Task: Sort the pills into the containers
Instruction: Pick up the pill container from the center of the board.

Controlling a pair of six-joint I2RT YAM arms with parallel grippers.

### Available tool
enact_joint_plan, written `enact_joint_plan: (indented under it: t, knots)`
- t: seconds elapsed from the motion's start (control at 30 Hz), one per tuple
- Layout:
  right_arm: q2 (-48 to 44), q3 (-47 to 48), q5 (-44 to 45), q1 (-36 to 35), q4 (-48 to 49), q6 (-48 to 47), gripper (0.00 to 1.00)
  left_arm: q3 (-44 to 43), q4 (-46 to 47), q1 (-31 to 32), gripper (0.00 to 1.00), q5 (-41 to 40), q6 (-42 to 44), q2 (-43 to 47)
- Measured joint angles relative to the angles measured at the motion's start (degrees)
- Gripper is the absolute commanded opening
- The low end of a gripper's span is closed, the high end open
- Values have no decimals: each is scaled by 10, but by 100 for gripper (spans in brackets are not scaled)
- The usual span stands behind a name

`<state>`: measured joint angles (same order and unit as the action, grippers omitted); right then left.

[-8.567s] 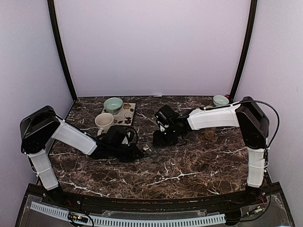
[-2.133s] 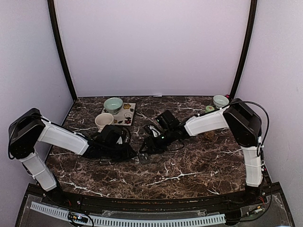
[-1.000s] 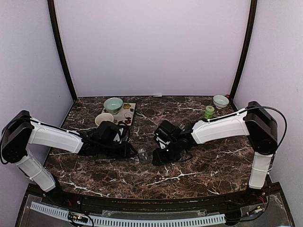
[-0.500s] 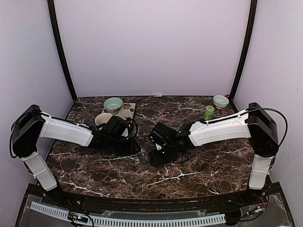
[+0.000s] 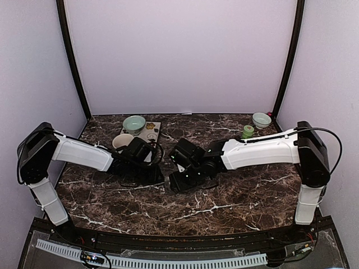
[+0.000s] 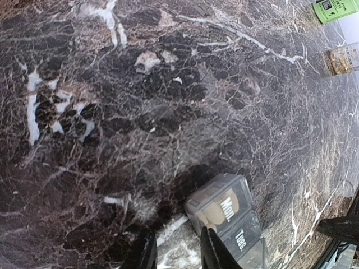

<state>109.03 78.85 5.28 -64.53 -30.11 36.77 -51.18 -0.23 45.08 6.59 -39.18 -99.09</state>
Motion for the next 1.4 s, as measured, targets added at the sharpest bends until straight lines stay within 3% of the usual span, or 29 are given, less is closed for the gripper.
enact_joint_plan:
  t: [0.6, 1.4]
  knots:
    - [59, 88, 21, -25, -49, -9, 67, -14, 1, -6, 31, 16, 10, -9]
    - [128, 161, 55, -26, -103, 1, 64, -21, 1, -11, 31, 31, 11, -21]
